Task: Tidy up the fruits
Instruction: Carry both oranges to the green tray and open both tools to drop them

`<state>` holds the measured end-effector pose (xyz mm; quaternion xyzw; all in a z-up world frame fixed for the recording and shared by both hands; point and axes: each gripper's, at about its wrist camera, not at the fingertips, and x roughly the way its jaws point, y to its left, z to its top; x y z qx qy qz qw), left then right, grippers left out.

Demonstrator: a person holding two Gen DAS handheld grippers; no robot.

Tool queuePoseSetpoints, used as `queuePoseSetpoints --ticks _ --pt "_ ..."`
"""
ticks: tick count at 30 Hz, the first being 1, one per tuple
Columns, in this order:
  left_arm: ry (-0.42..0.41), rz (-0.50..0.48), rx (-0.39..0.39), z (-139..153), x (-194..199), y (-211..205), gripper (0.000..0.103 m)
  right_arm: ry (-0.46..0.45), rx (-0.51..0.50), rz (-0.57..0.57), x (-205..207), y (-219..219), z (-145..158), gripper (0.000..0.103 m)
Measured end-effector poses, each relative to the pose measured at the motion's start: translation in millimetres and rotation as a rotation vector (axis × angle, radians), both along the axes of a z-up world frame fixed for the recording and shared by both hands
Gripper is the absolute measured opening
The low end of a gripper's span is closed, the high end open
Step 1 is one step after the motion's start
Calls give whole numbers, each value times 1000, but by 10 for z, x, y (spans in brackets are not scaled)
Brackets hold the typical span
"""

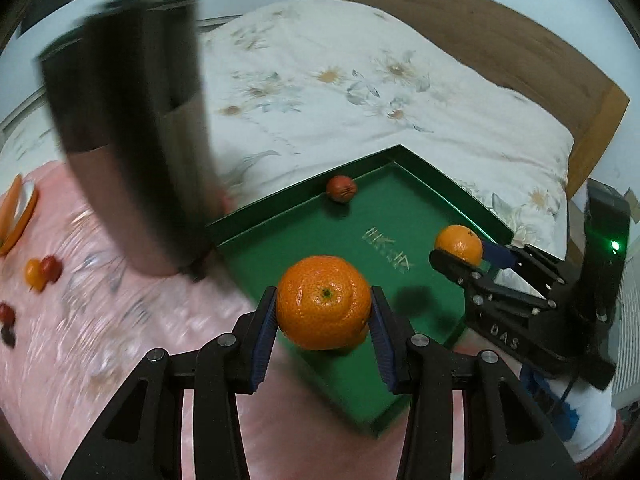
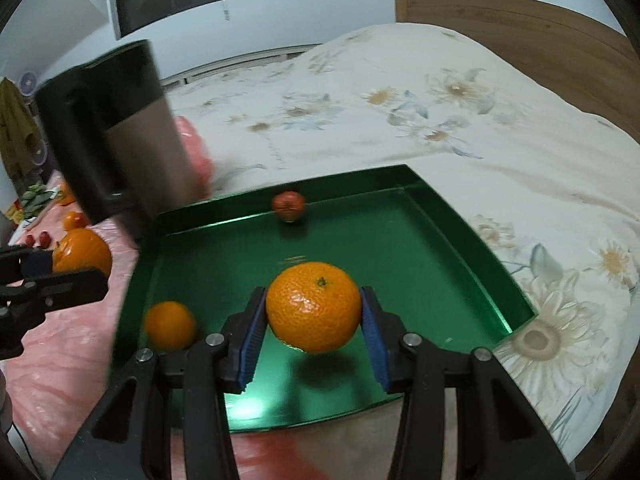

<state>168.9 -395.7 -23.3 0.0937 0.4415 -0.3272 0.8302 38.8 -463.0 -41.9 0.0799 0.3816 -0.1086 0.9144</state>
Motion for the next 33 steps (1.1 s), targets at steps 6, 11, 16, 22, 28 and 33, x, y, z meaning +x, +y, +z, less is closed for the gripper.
queuePoseSetpoints --ticks 6,11,16,22,28,33 --pt "14 -3 69 -266 242 -400 39 37 -15 -30 65 -184 -174 42" --pt "51 5 125 -544 367 -519 39 68 -20 -29 106 -223 -280 43" --pt "87 9 132 -665 418 -509 39 84 -23 -26 119 -210 -325 44" --pt "30 -6 139 -525 329 -498 39 82 -41 -31 100 -183 -274 46" --pt "-41 -6 114 -275 177 -394 52 66 -60 -39 -11 -142 -122 50" --pt "-63 3 87 -49 32 -242 57 37 -77 -36 -122 -59 87 71"
